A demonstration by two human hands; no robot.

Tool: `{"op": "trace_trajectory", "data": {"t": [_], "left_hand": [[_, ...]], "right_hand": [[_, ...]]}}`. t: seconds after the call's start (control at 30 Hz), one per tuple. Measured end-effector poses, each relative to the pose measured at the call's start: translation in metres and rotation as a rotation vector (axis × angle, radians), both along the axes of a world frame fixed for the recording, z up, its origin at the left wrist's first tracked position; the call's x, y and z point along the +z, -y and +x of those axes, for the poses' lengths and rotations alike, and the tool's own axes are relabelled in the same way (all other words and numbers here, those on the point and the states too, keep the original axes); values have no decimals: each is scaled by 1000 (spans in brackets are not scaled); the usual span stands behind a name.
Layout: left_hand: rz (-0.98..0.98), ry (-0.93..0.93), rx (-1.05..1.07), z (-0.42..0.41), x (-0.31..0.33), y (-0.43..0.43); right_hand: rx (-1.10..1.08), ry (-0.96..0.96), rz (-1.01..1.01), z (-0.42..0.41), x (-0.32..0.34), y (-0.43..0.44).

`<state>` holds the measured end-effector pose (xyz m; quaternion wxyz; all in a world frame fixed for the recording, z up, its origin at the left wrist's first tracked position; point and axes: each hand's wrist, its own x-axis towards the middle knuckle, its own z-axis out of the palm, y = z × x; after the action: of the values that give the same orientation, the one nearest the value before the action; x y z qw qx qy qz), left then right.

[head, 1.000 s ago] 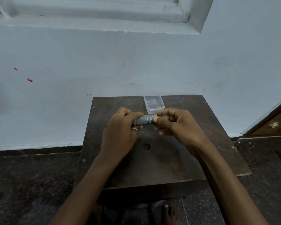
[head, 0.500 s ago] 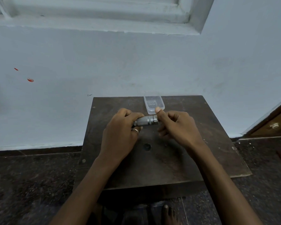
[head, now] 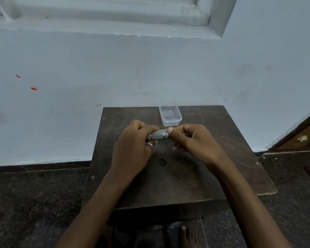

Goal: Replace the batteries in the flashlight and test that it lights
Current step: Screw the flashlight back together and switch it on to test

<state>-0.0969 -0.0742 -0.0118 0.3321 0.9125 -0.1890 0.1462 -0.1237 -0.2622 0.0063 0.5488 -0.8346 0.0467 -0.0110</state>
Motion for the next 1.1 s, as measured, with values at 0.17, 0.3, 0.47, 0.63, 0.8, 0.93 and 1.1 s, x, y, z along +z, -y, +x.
{"op": "trace_trajectory", "data": {"t": [0.17, 0.3, 0.47, 0.63, 0.8, 0.93, 1.1], "left_hand": [[0, -8, -21, -1, 1, 1], [-2, -12, -21, -1, 2, 0], [1, -13, -11, -1, 3, -2], [-79, -54, -32, 5, 2, -1], [-477, -593, 124, 13, 7, -2], [-819, -855, 206, 16, 9, -4], [-1042, -851, 141, 17, 10, -6]], "right_hand": [[-63, -24, -179, 0, 0, -4], [-105, -26, -189, 0, -2, -7], [50, 11, -3, 0, 2, -2], [27, 74, 127, 0, 3, -3], [9, 95, 215, 0, 4, 2], [34, 90, 234, 1, 4, 1], [58, 33, 250, 0, 5, -1]]}}
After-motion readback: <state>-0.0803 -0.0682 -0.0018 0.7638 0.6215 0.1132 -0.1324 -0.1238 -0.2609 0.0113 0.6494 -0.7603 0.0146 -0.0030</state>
